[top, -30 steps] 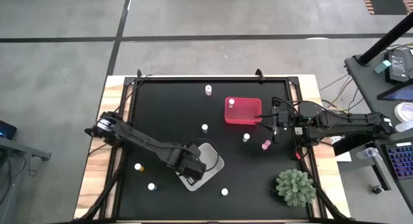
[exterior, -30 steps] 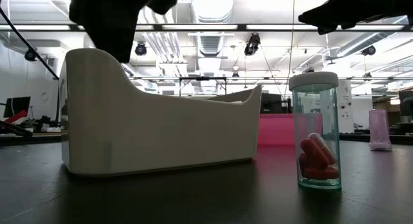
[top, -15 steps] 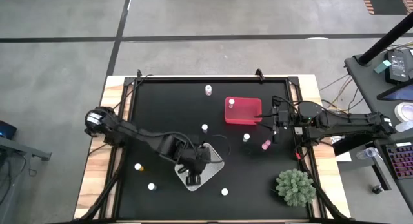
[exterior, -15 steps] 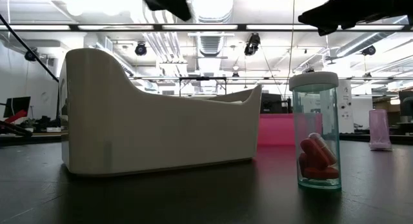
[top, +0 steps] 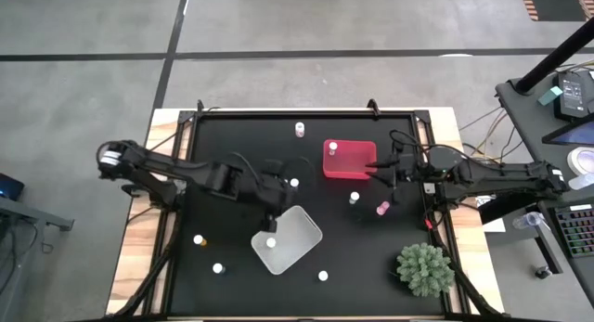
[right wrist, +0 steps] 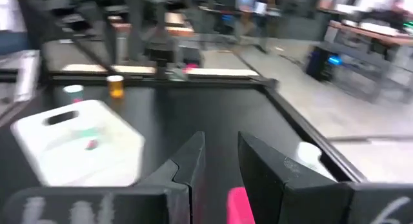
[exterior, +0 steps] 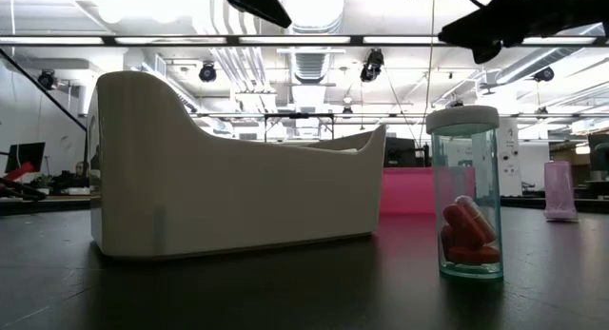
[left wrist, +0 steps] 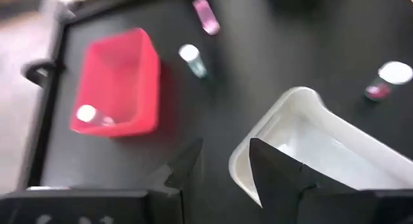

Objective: Pick and place medicine bottles into bin by pill shape (circle, oval)
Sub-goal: Put the transparent capsule bottle into the white bin

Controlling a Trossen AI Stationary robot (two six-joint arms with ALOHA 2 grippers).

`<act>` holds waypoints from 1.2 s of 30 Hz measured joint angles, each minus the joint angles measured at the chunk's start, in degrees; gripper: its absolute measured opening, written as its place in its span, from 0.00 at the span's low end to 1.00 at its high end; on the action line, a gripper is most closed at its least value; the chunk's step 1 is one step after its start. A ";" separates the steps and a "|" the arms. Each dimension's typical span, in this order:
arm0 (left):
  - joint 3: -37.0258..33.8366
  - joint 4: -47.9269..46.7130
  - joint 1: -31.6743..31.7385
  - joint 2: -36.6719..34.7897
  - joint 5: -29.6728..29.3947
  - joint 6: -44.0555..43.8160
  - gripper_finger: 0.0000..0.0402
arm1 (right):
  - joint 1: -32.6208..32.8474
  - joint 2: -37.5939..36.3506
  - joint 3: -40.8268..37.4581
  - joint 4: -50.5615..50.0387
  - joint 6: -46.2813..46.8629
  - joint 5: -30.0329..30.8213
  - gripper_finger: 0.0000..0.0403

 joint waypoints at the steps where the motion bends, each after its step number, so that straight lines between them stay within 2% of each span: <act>1: -2.51 3.11 0.80 -1.68 0.00 1.41 0.26 | -0.01 0.42 0.06 0.08 0.41 1.80 0.21; 6: -14.53 20.13 4.74 -8.19 0.03 8.28 0.19 | -0.02 4.62 2.83 0.90 -0.11 6.35 0.20; 10: -22.68 32.82 7.14 -12.25 -0.06 11.94 0.15 | -0.03 10.19 7.14 0.93 -0.47 6.63 0.17; 15: -30.65 43.96 8.18 -17.38 -0.14 16.94 0.11 | -0.02 18.25 13.00 0.52 -2.17 6.60 0.14; 19: -35.07 48.47 8.21 -23.24 -0.16 18.50 0.08 | -0.02 24.46 18.43 -0.77 -2.43 6.61 0.13; 28: -43.19 50.02 8.58 -34.30 -0.32 19.29 0.04 | -1.22 37.17 32.52 -6.69 -3.08 6.62 0.11; 36: -44.81 50.16 8.95 -38.97 -3.06 23.22 0.04 | -5.00 48.52 44.90 -12.93 -4.72 6.61 0.11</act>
